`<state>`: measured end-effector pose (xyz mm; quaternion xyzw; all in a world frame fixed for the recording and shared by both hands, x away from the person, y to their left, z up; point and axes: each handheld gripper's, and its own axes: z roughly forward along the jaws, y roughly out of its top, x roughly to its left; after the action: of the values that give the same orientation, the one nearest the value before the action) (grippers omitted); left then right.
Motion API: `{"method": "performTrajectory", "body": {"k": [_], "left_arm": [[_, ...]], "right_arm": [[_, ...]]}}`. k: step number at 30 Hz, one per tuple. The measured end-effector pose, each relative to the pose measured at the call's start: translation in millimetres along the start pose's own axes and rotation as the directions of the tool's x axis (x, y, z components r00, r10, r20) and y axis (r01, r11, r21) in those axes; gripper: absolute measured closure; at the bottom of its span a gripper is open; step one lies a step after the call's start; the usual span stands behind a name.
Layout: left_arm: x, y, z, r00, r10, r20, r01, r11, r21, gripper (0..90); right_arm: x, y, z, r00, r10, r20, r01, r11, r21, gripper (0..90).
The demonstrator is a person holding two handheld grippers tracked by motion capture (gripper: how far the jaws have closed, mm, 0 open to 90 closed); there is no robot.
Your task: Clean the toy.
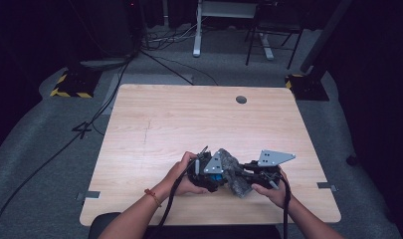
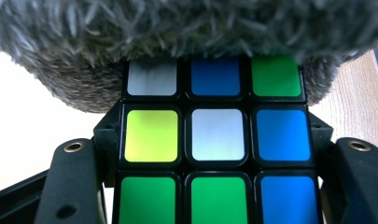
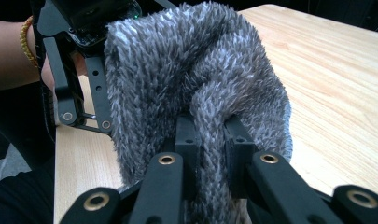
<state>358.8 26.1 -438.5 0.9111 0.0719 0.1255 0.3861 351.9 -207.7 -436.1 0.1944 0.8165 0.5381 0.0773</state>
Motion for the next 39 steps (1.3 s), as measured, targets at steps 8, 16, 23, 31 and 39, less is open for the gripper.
{"method": "performTrajectory", "body": {"k": [8,16,23,31,39], "left_arm": [[-0.9,0.1,3.8,1.0,-0.002,-0.008,0.002,0.9998,0.021,33.2],[-0.6,-2.0,6.3,1.0,0.006,-0.005,-0.006,0.9997,0.024,33.4],[2.0,0.5,-6.4,1.0,0.004,-0.001,-0.004,0.9993,-0.038,33.4],[-4.3,-0.7,5.7,0.9996,0.024,0.016,-0.024,0.9997,0.011,33.5],[-3.6,1.4,-4.4,0.9994,0.033,0.008,-0.033,0.9989,-0.032,33.5]], "right_arm": [[0.4,2.1,1.3,1.0,-0.004,-0.006,0.004,1.0,-0.01,79.9],[2.7,4.7,6.1,0.9999,-0.015,0.003,0.015,1.0,0.019,79.7],[-16.1,-12.1,4.7,0.998,0.025,0.057,-0.032,0.992,0.119,79.7],[7.7,8.6,2.6,0.9983,-0.054,0.022,0.053,0.998,0.026,79.7],[-7.2,-2.3,5.7,0.9945,-0.037,0.098,0.029,0.996,0.082,79.6]]}}
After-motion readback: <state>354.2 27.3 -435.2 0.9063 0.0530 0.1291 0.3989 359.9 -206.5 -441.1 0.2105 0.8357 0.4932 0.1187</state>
